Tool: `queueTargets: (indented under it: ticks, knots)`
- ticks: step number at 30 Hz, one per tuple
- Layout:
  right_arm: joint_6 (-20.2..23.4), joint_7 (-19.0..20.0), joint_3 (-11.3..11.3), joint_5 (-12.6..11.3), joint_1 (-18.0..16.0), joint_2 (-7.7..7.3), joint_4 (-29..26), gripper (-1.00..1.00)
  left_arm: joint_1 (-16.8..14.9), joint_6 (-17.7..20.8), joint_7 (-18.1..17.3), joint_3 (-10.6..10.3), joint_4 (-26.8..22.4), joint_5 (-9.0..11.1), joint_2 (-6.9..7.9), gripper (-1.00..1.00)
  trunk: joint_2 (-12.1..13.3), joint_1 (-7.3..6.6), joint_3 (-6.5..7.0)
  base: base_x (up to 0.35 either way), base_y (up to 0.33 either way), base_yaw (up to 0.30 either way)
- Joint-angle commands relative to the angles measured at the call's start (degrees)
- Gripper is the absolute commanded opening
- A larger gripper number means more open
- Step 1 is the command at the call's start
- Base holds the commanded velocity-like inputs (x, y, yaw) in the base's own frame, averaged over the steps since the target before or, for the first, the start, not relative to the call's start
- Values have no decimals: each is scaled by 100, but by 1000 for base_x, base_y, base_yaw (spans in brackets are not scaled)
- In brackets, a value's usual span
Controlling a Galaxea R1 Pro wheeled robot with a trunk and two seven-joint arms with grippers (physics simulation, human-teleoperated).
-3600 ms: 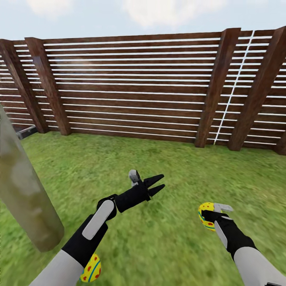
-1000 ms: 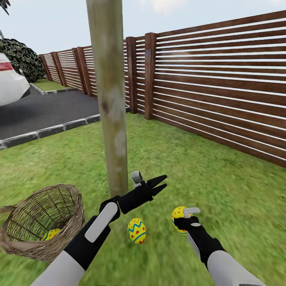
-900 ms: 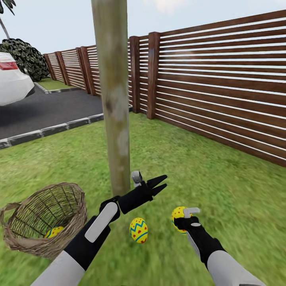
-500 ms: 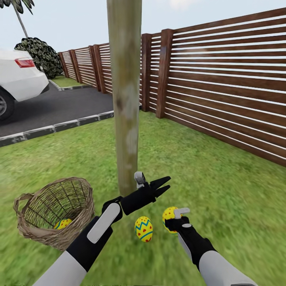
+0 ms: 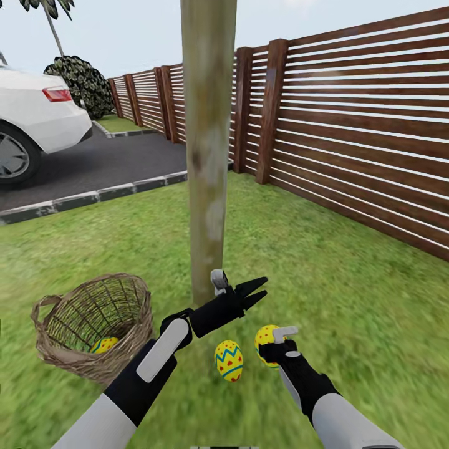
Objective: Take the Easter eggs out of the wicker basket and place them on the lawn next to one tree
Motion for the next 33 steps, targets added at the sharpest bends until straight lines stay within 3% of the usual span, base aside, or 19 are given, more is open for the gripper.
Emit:
queueTargets:
  ticks: [1,10,21,27,30,32,33]
  knots:
    - [38,-10,-10,57,0,-2,-15,-100,-3,43,4,0,3,49,-1,100,-2,-1,-5,2,-5,17]
    - [30,-10,-4,51,0,-4,-43,-100,-5,-83,3,-8,3,49,-1,100,-363,197,-167,0,0,1]
    - [33,-34,5,58,-39,0,-56,-100,-5,-89,4,-17,-6,59,-1,100,-388,230,-410,0,0,0]
    - [50,-79,11,73,-719,23,525,-100,-5,-89,3,-17,-54,67,-3,100,-396,246,-543,0,0,0]
    - [-32,-80,20,82,-827,8,877,-100,-3,-89,3,-17,-58,67,-2,100,-400,253,-609,0,0,0]
    - [-87,-88,29,470,-835,46,925,-100,-3,-89,3,-54,-59,67,-4,100,-403,259,-653,0,0,0]
    - [-91,-95,24,592,-835,48,928,-100,-5,-89,3,-209,-54,63,-1,100,-404,261,-676,0,0,0]
